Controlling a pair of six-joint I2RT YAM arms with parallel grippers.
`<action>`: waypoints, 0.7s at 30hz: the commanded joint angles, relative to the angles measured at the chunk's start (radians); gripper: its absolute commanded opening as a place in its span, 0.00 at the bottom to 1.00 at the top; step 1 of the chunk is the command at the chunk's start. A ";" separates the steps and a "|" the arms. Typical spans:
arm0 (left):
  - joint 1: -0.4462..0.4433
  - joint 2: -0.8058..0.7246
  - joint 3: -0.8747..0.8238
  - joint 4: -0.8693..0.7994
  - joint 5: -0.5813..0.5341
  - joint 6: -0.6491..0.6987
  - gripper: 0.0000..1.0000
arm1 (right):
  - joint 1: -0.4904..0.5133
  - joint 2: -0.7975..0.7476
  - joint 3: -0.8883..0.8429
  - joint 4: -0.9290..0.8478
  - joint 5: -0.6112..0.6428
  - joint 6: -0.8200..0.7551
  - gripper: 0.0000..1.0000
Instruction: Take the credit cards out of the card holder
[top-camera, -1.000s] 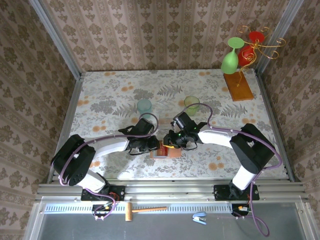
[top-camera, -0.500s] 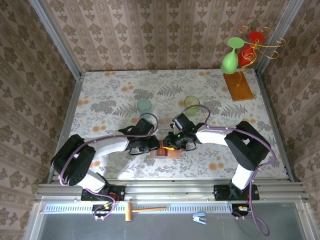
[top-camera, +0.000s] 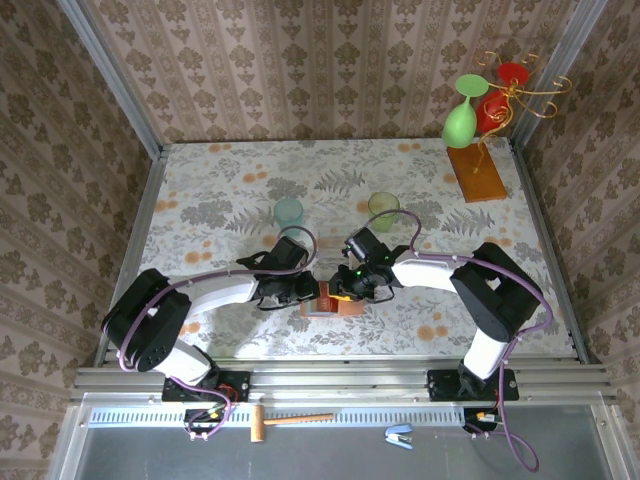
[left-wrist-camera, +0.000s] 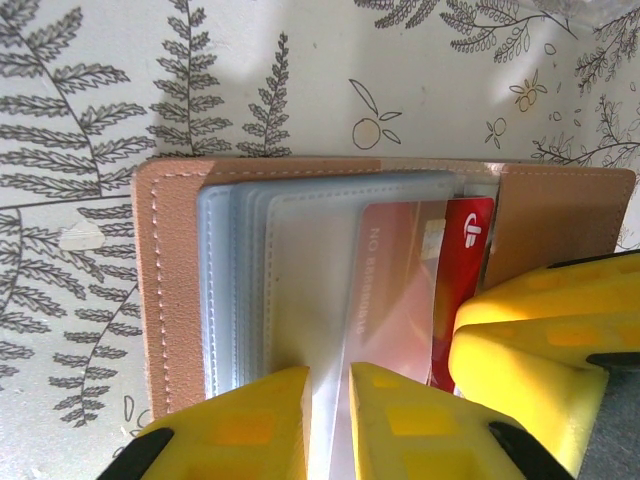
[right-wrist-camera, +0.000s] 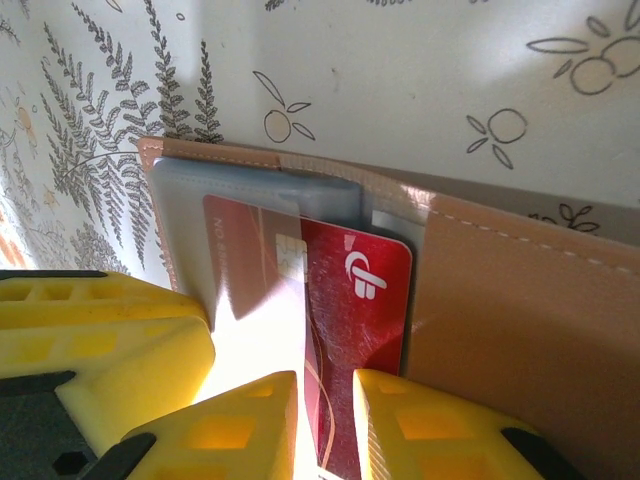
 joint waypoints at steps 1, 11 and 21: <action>-0.002 -0.014 -0.018 -0.010 -0.005 -0.010 0.18 | 0.002 -0.021 0.014 -0.046 0.038 -0.015 0.22; -0.002 -0.032 0.007 -0.021 -0.003 -0.006 0.18 | 0.000 -0.075 0.000 -0.027 0.025 -0.006 0.22; -0.002 -0.048 0.048 -0.043 0.017 0.011 0.17 | -0.031 -0.098 -0.059 0.052 -0.022 0.019 0.21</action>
